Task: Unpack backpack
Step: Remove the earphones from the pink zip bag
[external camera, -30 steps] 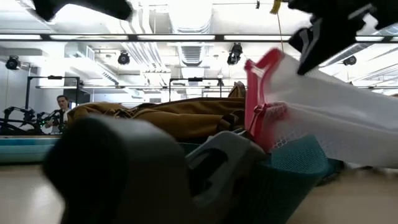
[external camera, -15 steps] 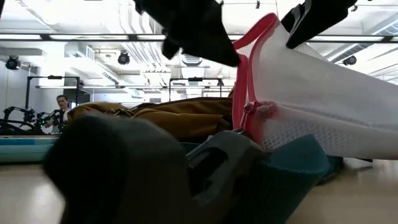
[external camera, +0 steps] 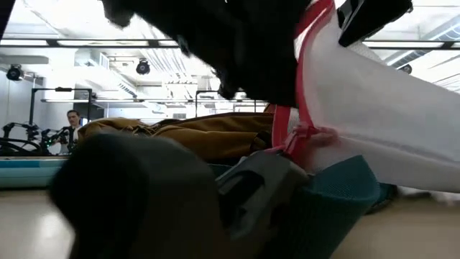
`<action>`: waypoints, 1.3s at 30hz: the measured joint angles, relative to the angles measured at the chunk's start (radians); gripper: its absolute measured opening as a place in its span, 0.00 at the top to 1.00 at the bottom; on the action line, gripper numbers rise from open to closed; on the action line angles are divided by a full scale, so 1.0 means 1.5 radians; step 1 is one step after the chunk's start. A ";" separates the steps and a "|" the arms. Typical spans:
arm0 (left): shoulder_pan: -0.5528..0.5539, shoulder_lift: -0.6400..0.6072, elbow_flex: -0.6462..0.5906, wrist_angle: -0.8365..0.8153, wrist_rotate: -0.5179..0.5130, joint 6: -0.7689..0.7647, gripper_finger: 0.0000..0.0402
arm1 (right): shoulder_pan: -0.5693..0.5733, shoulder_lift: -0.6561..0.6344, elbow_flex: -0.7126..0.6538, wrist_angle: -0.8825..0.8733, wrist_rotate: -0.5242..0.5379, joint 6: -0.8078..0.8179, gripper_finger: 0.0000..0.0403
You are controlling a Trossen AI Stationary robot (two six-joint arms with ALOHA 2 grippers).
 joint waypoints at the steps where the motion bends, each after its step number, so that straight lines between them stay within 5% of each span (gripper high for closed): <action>1: 0.000 0.012 0.000 0.030 0.002 0.026 0.98 | 0.000 0.000 0.000 -0.001 -0.004 0.000 1.00; 6: 0.008 0.046 0.000 0.157 0.024 0.085 0.93 | -0.012 0.001 -0.004 -0.008 -0.007 0.005 1.00; 14: 0.034 0.062 0.001 0.154 0.151 0.064 0.70 | -0.044 0.001 -0.008 -0.022 -0.009 0.003 1.00; 26: 0.037 0.106 0.016 0.162 0.131 0.075 0.41 | -0.053 0.005 -0.009 -0.017 -0.005 0.026 1.00; 33: 0.046 0.209 0.138 0.165 0.118 0.092 0.40 | -0.054 0.048 -0.009 -0.012 -0.004 0.054 1.00; 39: 0.046 0.250 0.213 0.144 0.123 0.082 0.56 | -0.054 0.091 -0.009 -0.005 -0.008 0.063 1.00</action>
